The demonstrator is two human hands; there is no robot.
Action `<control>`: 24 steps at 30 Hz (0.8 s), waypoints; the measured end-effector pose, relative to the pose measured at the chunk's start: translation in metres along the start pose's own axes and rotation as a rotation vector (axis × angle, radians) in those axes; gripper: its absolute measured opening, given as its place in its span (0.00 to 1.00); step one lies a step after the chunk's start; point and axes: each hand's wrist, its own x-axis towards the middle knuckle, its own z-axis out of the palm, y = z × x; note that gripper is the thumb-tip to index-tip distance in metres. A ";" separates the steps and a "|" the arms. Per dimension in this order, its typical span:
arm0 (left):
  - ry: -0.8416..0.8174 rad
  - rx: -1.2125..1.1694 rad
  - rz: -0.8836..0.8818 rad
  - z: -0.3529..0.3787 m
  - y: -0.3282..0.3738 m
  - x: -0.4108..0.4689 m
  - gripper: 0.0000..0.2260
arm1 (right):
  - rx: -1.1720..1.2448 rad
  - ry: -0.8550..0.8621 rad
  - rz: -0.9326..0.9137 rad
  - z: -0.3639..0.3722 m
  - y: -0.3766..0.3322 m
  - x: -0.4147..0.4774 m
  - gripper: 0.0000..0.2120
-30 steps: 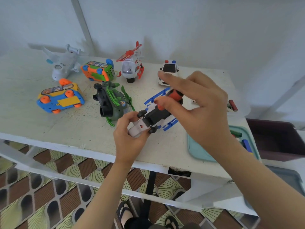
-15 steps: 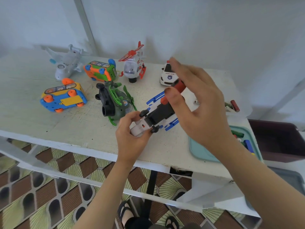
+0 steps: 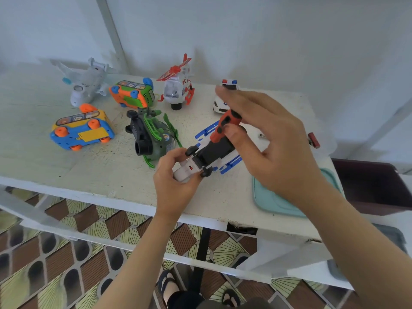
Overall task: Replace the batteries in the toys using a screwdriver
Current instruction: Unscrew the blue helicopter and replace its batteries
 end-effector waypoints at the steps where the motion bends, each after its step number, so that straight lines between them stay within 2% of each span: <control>1: -0.001 -0.001 -0.001 0.000 0.000 0.000 0.20 | -0.066 0.007 0.013 -0.004 0.000 0.000 0.15; 4: -0.010 0.010 -0.003 0.000 0.000 0.000 0.20 | -0.215 -0.023 0.167 -0.017 0.004 0.001 0.10; 7: -0.017 0.016 -0.017 -0.001 0.000 -0.001 0.21 | -0.016 -0.016 0.367 -0.025 0.015 -0.005 0.07; 10: -0.025 0.018 -0.041 -0.002 0.000 -0.001 0.22 | 0.195 0.136 0.513 -0.035 0.030 -0.020 0.02; 14: -0.028 0.027 -0.070 -0.002 0.001 -0.001 0.23 | 0.268 0.311 0.571 -0.047 0.051 -0.047 0.07; 18: -0.034 0.050 -0.088 -0.002 0.002 -0.001 0.25 | 0.105 0.283 0.650 -0.048 0.074 -0.088 0.14; 24: -0.034 0.027 -0.108 -0.002 0.006 -0.001 0.24 | -0.258 0.051 0.608 -0.050 0.096 -0.129 0.10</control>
